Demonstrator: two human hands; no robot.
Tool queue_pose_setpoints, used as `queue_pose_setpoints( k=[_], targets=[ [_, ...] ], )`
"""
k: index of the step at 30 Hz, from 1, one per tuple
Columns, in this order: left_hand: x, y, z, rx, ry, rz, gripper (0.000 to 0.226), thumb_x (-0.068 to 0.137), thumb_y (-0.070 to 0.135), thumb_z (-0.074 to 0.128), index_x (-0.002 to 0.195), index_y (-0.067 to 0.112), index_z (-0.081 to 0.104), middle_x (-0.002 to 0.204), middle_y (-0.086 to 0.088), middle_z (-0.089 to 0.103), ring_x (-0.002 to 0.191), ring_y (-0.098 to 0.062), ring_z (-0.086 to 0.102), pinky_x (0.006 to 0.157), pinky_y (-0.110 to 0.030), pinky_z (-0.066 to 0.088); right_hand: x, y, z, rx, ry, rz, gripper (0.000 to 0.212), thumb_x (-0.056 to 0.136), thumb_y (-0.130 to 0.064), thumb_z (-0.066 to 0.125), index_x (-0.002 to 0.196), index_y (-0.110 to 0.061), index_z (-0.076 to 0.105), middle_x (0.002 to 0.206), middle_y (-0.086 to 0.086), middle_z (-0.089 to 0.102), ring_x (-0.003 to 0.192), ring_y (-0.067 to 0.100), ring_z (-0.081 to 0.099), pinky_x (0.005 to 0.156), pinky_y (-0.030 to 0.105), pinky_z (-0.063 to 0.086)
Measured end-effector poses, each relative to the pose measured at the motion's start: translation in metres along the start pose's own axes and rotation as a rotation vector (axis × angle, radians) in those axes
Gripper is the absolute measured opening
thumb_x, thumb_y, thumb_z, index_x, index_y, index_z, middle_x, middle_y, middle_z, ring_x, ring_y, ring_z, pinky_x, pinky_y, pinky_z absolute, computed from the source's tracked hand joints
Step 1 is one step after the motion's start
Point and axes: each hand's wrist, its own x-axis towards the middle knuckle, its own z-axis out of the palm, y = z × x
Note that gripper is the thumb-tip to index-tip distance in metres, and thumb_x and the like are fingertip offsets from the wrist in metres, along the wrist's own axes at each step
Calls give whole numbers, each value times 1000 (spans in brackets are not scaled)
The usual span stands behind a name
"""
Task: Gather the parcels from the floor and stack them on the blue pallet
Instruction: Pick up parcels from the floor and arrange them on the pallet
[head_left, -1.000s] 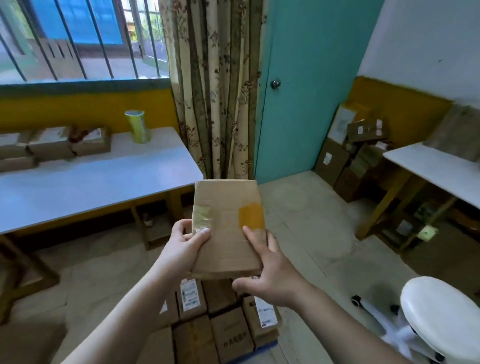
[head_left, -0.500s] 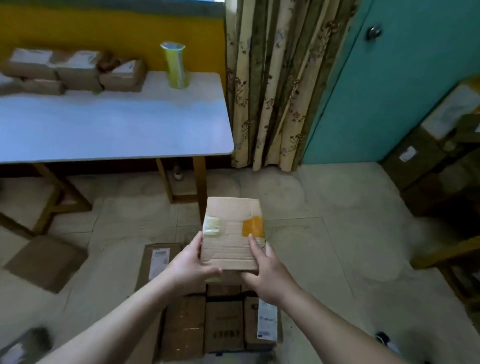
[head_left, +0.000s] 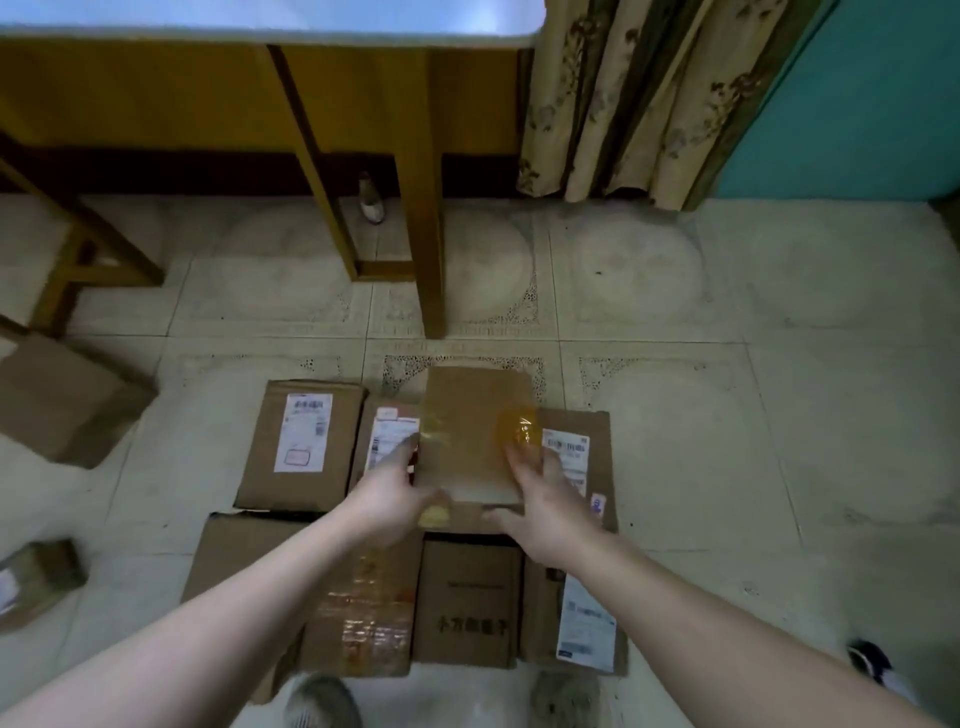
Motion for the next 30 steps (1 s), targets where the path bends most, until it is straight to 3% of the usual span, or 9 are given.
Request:
queue_pose_setpoints(
  k=[2,6,12,15,16,18,20,24,30],
  targets=[
    [27,-26,14,-39,-2,-26,64,81,20,68,137,29,37,114,15,54,100,-9,56,79,-21,44,24,13,22,2,14,-40,85,87,-55,56,151,-35,4,155,1,5,138,28,27,113,35,28],
    [66,-76,44,-64,-25,-40,52,83,18,66,121,40,40,99,27,52,95,-2,55,69,-12,42,63,40,64,31,-11,-80,89,88,-52,57,151,-35,-3,148,-7,6,135,23,26,102,20,19],
    [90,-124,78,63,36,-8,59,88,6,57,141,22,36,125,3,53,109,-17,54,96,-36,46,92,64,114,-214,-16,-19,88,90,-53,51,148,-38,-12,154,6,5,133,31,24,107,40,29],
    [101,-132,94,111,99,69,24,97,15,49,107,25,68,100,8,64,88,-3,64,84,-22,50,100,70,123,-269,20,-13,87,91,-50,52,149,-35,-11,153,10,11,131,32,26,104,42,32],
    [107,-137,97,65,136,74,29,98,19,46,95,33,72,91,12,64,79,0,64,77,-17,49,100,73,126,-255,31,-8,87,91,-49,52,149,-34,-10,152,10,14,130,31,29,103,41,33],
    [108,-142,97,166,33,87,40,93,14,54,120,43,54,102,20,56,85,1,59,78,-10,44,98,77,130,-205,57,-3,85,92,-46,53,150,-32,-8,149,7,19,128,29,31,102,39,36],
    [109,-150,99,121,46,-41,67,87,8,58,144,28,30,123,11,49,109,-11,54,91,-21,42,92,79,135,-153,76,7,83,92,-44,54,150,-32,-5,148,4,20,128,27,32,103,38,35],
    [105,-153,97,-21,-22,-7,61,90,4,54,144,19,32,132,-1,50,118,-25,51,101,-42,44,81,78,138,-131,90,57,82,91,-42,56,150,-32,-1,144,8,26,123,26,40,102,37,40],
    [113,-157,98,58,-14,-17,63,90,10,51,145,22,23,124,15,40,110,-7,46,91,-20,37,87,73,140,-169,69,45,82,94,-38,54,150,-31,-4,141,12,26,116,28,43,97,37,42]
  ],
)
